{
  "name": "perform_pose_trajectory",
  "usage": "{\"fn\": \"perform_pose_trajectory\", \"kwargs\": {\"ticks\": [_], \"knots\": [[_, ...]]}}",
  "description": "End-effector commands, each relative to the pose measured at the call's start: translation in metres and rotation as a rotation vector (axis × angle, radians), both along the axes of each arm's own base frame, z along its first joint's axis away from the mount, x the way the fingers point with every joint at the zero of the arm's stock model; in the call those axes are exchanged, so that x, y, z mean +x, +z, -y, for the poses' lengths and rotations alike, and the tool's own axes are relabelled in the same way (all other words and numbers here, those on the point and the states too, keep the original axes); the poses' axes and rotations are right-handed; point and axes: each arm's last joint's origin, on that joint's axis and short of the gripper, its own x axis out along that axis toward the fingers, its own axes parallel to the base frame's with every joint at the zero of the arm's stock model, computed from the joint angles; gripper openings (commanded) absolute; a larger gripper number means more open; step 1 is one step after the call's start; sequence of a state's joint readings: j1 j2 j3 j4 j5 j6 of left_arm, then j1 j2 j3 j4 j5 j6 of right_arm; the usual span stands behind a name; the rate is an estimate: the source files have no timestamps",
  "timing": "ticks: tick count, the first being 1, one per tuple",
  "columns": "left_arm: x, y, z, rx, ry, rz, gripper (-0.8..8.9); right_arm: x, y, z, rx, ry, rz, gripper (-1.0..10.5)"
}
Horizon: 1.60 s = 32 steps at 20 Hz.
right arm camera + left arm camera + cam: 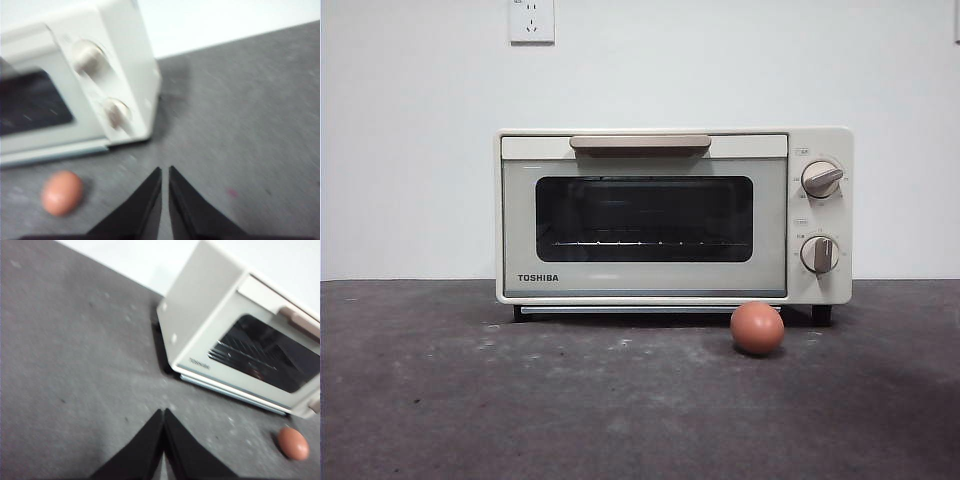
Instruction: Eggoven
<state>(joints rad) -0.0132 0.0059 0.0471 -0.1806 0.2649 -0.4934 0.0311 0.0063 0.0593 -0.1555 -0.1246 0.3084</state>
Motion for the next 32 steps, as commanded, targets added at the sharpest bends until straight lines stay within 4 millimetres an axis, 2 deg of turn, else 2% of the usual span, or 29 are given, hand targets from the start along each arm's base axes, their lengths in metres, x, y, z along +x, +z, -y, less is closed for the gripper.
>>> {"fn": "perform_pose_trajectory", "kwargs": {"ticks": [1, 9, 14, 17, 23, 30, 32], "knots": [[-0.005, 0.024, 0.000, -0.018, -0.005, 0.044, 0.07, -0.006, 0.024, 0.000, 0.057, 0.014, 0.052, 0.0], [-0.013, 0.073, 0.003, 0.073, -0.125, -0.006, 0.07, -0.020, 0.073, -0.001, 0.025, 0.060, -0.053, 0.0], [-0.009, 0.097, 0.006, 0.140, -0.261, -0.089, 0.07, -0.022, 0.104, -0.005, -0.040, 0.197, -0.178, 0.0], [-0.004, 0.108, 0.008, 0.170, -0.356, -0.138, 0.07, -0.019, 0.115, -0.008, -0.058, 0.307, -0.264, 0.0], [0.001, 0.124, 0.011, 0.203, -0.488, -0.222, 0.07, -0.012, 0.127, -0.016, -0.086, 0.552, -0.443, 0.0], [0.004, 0.129, 0.015, 0.228, -0.545, -0.267, 0.07, -0.007, 0.126, -0.022, -0.131, 0.644, -0.515, 0.1], [0.004, 0.128, 0.015, 0.228, -0.548, -0.267, 0.07, -0.006, 0.127, -0.022, -0.134, 0.648, -0.503, 1.7]]}}
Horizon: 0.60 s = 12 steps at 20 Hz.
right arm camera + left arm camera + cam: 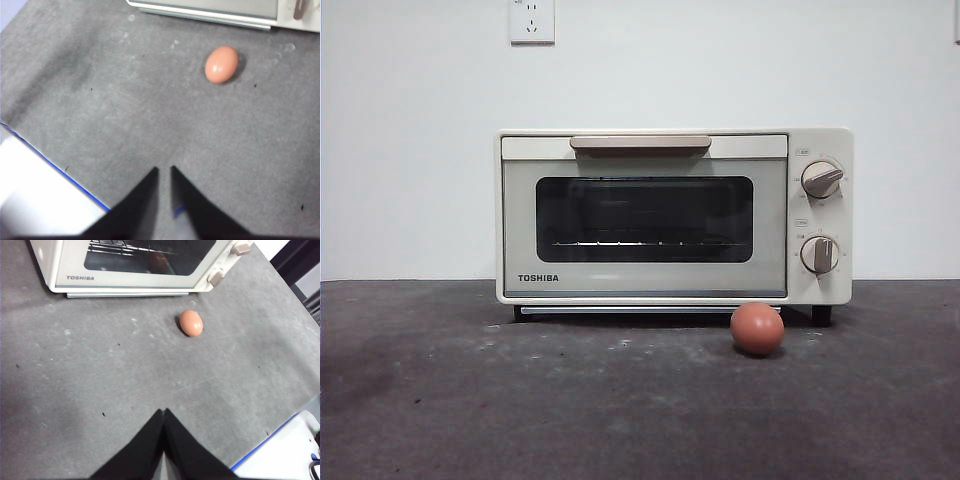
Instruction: Eggoven
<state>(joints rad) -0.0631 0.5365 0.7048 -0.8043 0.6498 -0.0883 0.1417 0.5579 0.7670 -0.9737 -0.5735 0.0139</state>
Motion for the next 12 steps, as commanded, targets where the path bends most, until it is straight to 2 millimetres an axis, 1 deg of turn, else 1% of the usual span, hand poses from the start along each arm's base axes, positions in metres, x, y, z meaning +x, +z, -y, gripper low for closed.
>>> {"fn": "perform_pose_trajectory", "kwargs": {"ticks": [1, 2, 6, 8, 10, 12], "knots": [[0.000, 0.006, 0.000, 0.010, -0.013, 0.034, 0.07, 0.001, 0.006, -0.001, 0.000, 0.013, 0.042, 3.1], [0.001, 0.006, 0.000, 0.010, -0.013, 0.035, 0.07, 0.001, 0.007, -0.001, 0.011, 0.001, 0.036, 3.8], [0.001, 0.006, 0.000, 0.010, -0.013, 0.038, 0.07, 0.009, 0.008, -0.002, 0.041, -0.026, 0.029, 3.8], [0.001, 0.006, 0.000, 0.010, -0.013, 0.043, 0.07, 0.019, 0.009, -0.004, 0.064, -0.041, 0.026, 3.8], [0.001, 0.006, 0.000, 0.010, -0.013, 0.045, 0.07, 0.035, 0.009, -0.009, 0.089, -0.043, 0.011, 3.8], [0.001, 0.006, 0.000, 0.010, -0.013, 0.045, 0.07, 0.053, 0.006, -0.018, 0.111, -0.039, -0.015, 3.8]]}}
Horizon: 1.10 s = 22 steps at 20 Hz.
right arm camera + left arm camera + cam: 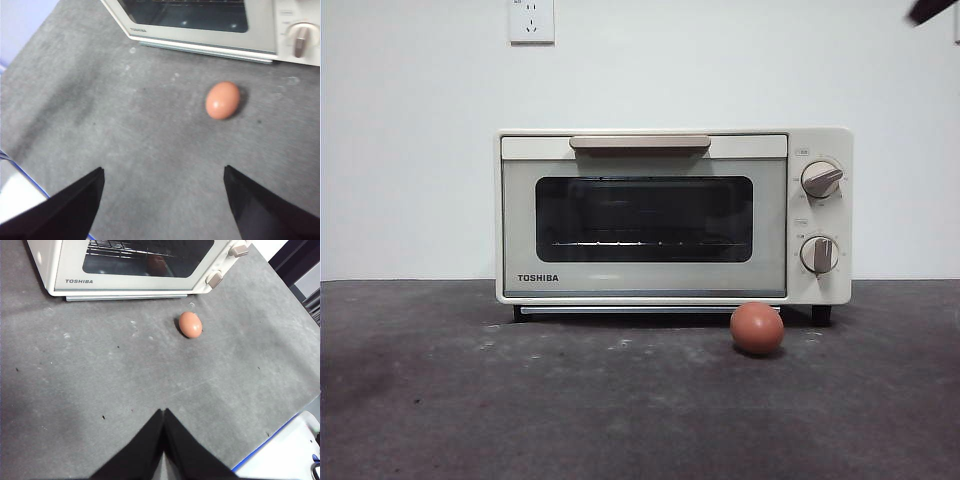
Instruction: Eggoven
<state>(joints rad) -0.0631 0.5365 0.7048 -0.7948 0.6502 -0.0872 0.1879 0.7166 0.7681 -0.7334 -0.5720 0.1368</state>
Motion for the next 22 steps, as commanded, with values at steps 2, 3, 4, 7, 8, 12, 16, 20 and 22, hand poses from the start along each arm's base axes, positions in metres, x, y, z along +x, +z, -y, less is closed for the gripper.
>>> {"fn": "perform_pose_trajectory", "kwargs": {"ticks": [2, 3, 4, 7, 8, 12, 16, 20, 22], "knots": [[0.001, 0.006, 0.000, 0.010, -0.012, 0.035, 0.07, 0.029, -0.002, -0.018, 0.009, -0.026, -0.032, 3.8], [0.001, 0.006, 0.000, 0.010, -0.012, 0.035, 0.07, 0.037, -0.007, -0.025, -0.010, -0.029, -0.038, 3.8], [0.001, 0.006, 0.000, 0.010, -0.012, 0.035, 0.07, 0.046, -0.011, -0.033, -0.025, -0.035, -0.046, 3.8], [0.001, 0.006, 0.000, 0.010, -0.012, 0.035, 0.07, 0.068, -0.028, -0.058, -0.101, -0.070, -0.043, 3.8], [0.001, 0.006, 0.000, 0.010, -0.012, 0.035, 0.07, 0.074, -0.036, -0.066, -0.125, -0.081, -0.048, 3.8], [0.000, 0.006, 0.000, 0.010, -0.012, 0.034, 0.07, 0.098, -0.060, -0.087, -0.228, -0.151, -0.065, 3.8], [0.000, 0.006, 0.000, 0.010, -0.012, 0.034, 0.07, 0.121, -0.076, -0.104, -0.289, -0.165, -0.103, 3.8], [0.000, 0.006, 0.000, 0.009, -0.012, 0.032, 0.07, 0.141, -0.090, -0.116, -0.317, -0.158, -0.140, 3.8], [0.000, 0.005, 0.000, 0.010, -0.012, 0.030, 0.07, 0.148, -0.097, -0.120, -0.334, -0.165, -0.150, 3.8]]}}
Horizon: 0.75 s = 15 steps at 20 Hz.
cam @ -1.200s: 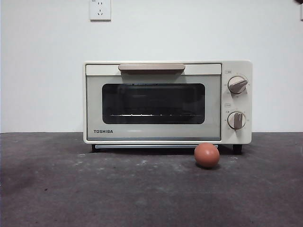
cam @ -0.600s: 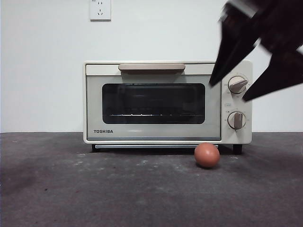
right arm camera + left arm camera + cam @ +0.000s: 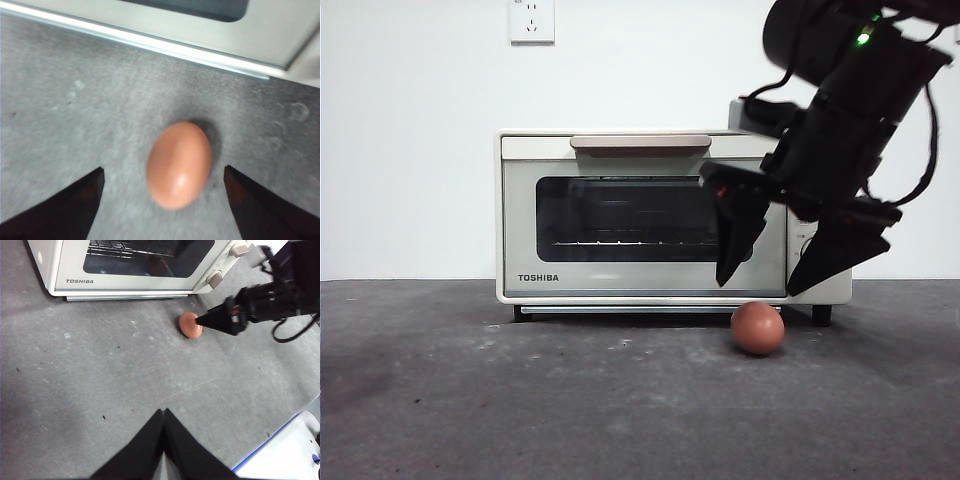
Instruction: Eggoven
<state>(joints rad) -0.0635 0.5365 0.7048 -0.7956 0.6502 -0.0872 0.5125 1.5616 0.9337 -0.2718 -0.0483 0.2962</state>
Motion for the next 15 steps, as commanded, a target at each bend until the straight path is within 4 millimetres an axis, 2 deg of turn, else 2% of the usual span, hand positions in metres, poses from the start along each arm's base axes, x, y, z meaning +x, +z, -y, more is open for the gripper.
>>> {"fn": "perform_pose_trajectory", "kwargs": {"ticks": [1, 7, 12, 15], "knots": [[0.000, 0.005, 0.000, 0.010, -0.012, 0.030, 0.07, 0.010, -0.006, -0.008, -0.010, -0.014, 0.007, 3.8], [0.000, 0.005, 0.000, 0.009, -0.013, 0.028, 0.07, 0.020, -0.029, -0.014, -0.035, -0.025, -0.007, 3.8], [0.000, 0.005, 0.000, 0.009, -0.013, 0.027, 0.07, 0.025, -0.040, -0.016, -0.046, -0.031, -0.014, 3.8], [0.000, 0.005, 0.000, 0.009, -0.013, 0.027, 0.07, 0.026, -0.044, -0.015, -0.069, -0.047, -0.009, 3.4]]}}
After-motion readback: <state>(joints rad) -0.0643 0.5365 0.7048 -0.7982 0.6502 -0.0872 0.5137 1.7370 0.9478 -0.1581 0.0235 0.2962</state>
